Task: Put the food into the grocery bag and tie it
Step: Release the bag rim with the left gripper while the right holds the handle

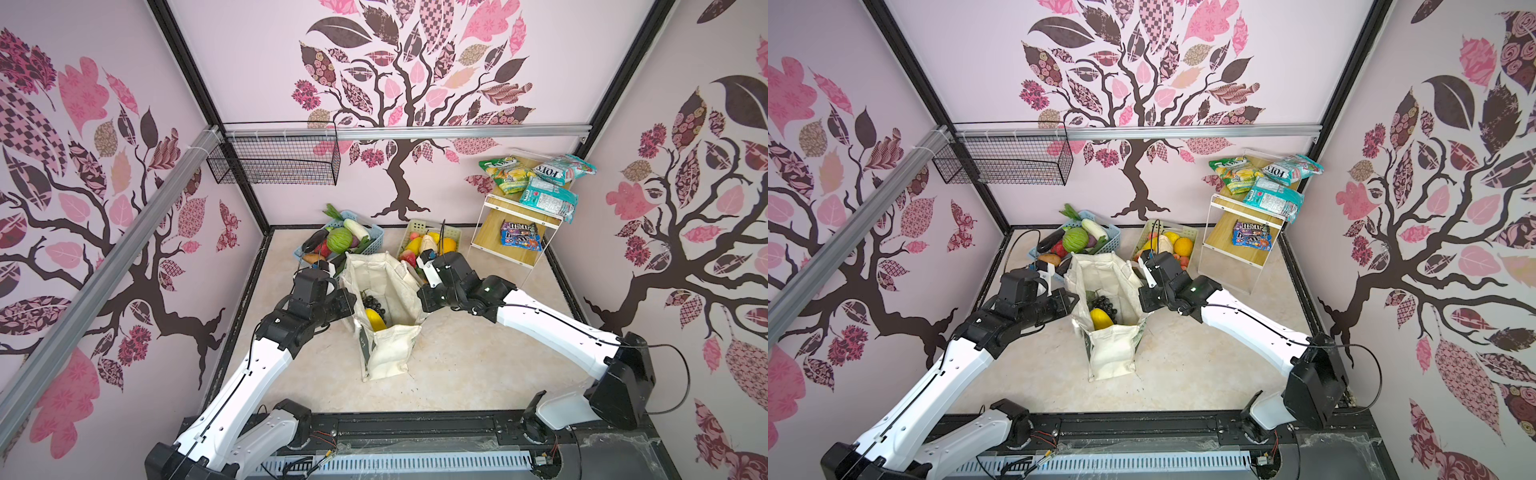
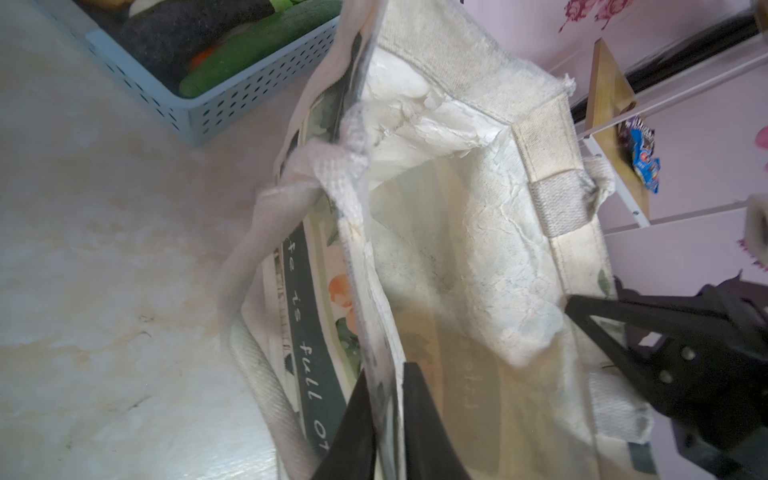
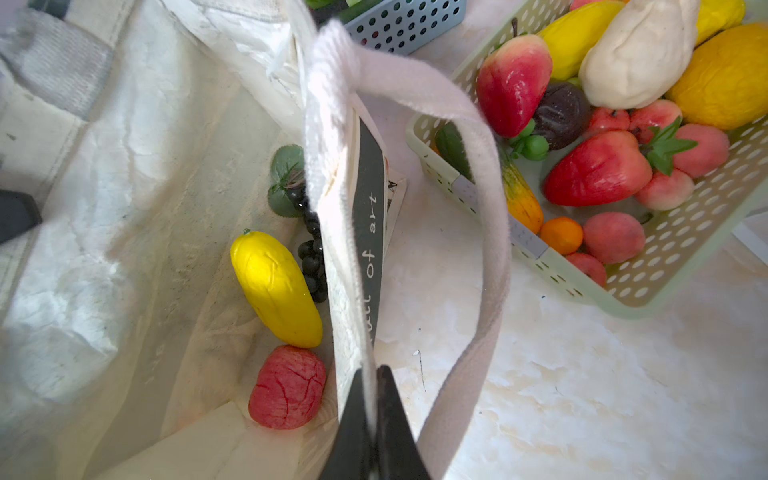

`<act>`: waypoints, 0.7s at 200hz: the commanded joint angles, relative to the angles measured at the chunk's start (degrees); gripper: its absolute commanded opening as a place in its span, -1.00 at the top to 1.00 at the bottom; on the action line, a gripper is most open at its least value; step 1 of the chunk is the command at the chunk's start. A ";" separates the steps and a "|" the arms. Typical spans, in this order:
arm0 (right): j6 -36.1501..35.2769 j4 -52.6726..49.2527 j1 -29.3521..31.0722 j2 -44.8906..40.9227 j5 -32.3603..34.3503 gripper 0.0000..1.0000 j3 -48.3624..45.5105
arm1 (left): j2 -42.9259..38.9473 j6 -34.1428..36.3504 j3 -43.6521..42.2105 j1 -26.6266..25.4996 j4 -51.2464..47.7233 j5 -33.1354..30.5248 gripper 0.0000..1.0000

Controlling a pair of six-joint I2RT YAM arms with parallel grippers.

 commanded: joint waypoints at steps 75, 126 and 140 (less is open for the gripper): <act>3.64 -6.61 -2.47 -7.11 4.53 1.00 -3.76 | 3.33 2.22 8.86 -0.11 -0.93 -1.74 -0.24; 4.67 -7.78 -2.63 -7.88 7.37 1.00 -3.37 | 5.26 2.61 12.88 3.50 -2.12 -4.34 -0.27; 4.62 -7.78 -2.66 -8.10 7.01 1.00 -2.91 | 6.45 2.78 13.38 5.49 -2.09 -5.48 -0.26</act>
